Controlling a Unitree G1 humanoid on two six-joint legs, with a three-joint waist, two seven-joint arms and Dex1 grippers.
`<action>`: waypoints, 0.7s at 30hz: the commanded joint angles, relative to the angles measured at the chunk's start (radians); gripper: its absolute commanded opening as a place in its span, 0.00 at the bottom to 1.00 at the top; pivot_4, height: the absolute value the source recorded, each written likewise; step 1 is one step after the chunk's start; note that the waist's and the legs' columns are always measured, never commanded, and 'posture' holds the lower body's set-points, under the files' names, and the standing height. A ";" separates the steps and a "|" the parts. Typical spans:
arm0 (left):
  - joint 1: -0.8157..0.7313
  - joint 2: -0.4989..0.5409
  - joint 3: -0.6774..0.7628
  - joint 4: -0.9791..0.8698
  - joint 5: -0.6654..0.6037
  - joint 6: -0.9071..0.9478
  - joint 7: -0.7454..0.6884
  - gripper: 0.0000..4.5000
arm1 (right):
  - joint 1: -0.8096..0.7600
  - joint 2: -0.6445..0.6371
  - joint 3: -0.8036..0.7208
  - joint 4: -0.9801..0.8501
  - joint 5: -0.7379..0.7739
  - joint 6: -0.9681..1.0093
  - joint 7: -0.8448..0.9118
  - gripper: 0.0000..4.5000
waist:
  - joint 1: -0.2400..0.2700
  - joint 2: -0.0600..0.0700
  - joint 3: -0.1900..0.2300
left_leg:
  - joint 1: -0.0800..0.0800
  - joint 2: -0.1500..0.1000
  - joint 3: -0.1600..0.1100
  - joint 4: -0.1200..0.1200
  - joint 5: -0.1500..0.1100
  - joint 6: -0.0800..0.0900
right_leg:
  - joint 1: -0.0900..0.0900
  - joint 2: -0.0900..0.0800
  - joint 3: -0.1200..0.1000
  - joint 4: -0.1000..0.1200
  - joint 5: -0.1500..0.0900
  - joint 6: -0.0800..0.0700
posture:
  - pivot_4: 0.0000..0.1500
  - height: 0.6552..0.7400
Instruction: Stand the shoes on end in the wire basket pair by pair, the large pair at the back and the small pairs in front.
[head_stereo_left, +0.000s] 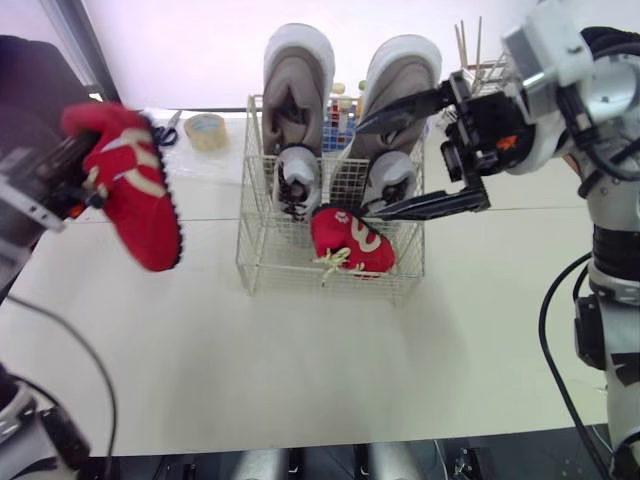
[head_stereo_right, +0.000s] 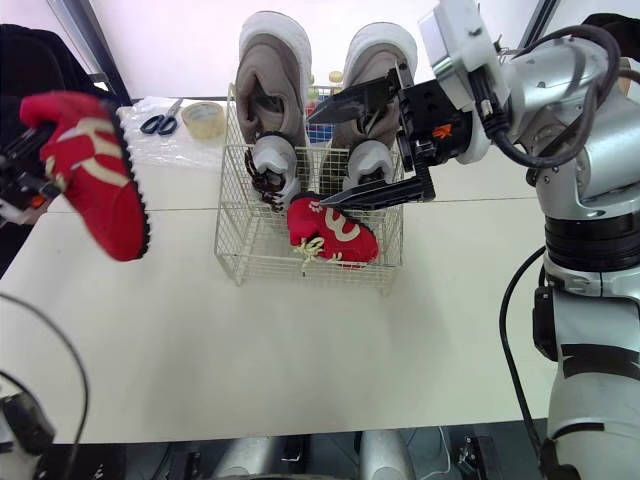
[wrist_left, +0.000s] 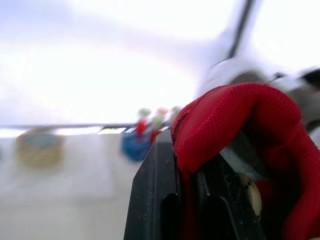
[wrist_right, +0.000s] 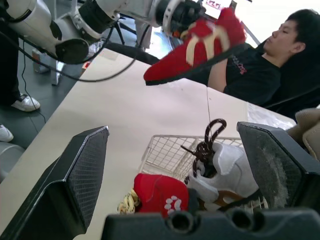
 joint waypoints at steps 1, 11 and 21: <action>-0.037 -0.058 -0.056 -0.093 -0.059 -0.080 0.066 0.01 | -0.010 -0.010 -0.028 -0.015 0.001 -0.005 -0.013 1.00 | -0.002 0.000 0.000 | 0.000 0.000 0.000 0.000 0.000 0.000 | 0.000 0.000 0.000 0.000 0.000 0.000 | 1.00 1.00; 0.049 -0.222 -0.414 -0.127 0.415 -0.473 0.067 0.01 | 0.013 -0.028 -0.045 -0.062 0.020 0.023 -0.045 1.00 | -0.008 0.000 0.000 | 0.001 0.001 0.000 0.001 0.002 -0.002 | 0.002 0.002 0.000 0.001 0.000 0.000 | 1.00 1.00; 0.199 -0.430 -0.629 -0.028 0.845 -0.928 0.125 0.01 | 0.031 -0.052 -0.066 -0.098 0.038 0.056 -0.067 1.00 | 0.012 0.000 0.000 | 0.000 0.002 0.000 0.004 -0.003 0.005 | 0.002 0.001 0.000 0.001 0.000 0.000 | 1.00 1.00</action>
